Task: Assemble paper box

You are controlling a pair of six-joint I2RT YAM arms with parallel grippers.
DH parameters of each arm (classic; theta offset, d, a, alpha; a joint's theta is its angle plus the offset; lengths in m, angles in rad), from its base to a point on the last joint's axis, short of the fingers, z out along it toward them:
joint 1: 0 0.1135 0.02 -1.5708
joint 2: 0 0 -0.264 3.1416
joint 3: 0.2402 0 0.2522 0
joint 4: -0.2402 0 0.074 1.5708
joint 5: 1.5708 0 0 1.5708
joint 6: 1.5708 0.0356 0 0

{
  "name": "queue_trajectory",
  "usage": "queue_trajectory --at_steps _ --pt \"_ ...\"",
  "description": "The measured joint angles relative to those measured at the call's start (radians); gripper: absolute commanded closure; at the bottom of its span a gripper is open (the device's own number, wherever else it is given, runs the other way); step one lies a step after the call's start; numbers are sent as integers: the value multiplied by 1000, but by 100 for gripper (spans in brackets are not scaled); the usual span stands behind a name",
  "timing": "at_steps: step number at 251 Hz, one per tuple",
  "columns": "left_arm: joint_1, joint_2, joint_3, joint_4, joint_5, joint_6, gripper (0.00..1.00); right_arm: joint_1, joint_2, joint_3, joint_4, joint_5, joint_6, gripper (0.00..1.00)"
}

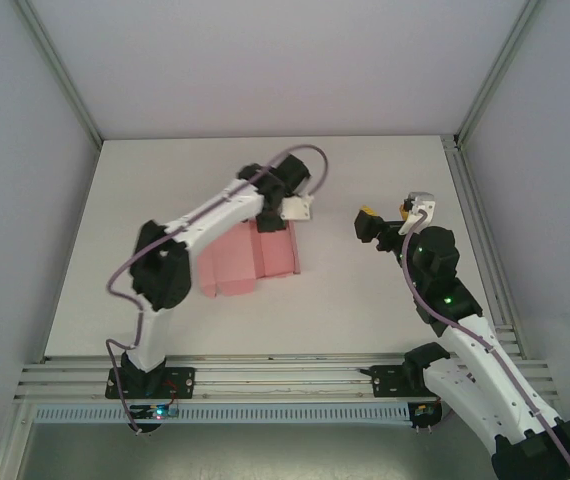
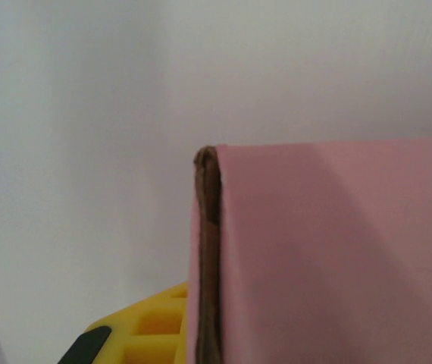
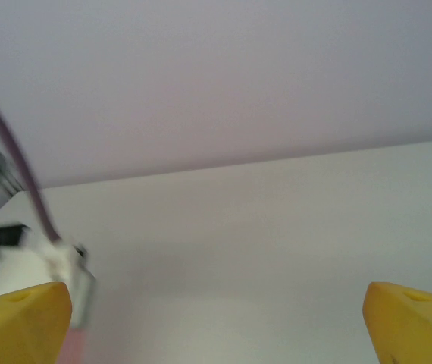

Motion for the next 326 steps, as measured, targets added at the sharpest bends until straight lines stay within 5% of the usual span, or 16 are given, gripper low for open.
queue_trajectory --at_steps 21,58,77,81,175,223,273,298,326 --pt "-38 119 61 -34 -50 32 99 -16 1 0 -14 -16 13 2" --pt "-67 194 82 -60 -85 71 59 -34 14 0 -19 -38 20 2" --pt "-68 194 106 -79 -81 79 4 -43 29 0 -24 -48 20 2" --pt "-68 194 113 -81 -79 80 0 -43 34 0 -27 -51 20 2" --pt "-55 -82 40 80 45 -58 0 -49 227 60 -90 -180 -25 2" --pt "37 -370 -166 358 -79 -504 0 52 486 227 -146 -251 -163 3" --pt "354 -631 -565 459 -124 -1019 0 231 859 508 -271 -256 -395 16" --pt "465 -716 -757 455 -109 -1177 0 284 1028 658 -354 -230 -500 27" --pt "491 -803 -892 451 -95 -1284 0 311 1185 805 -453 -202 -575 32"
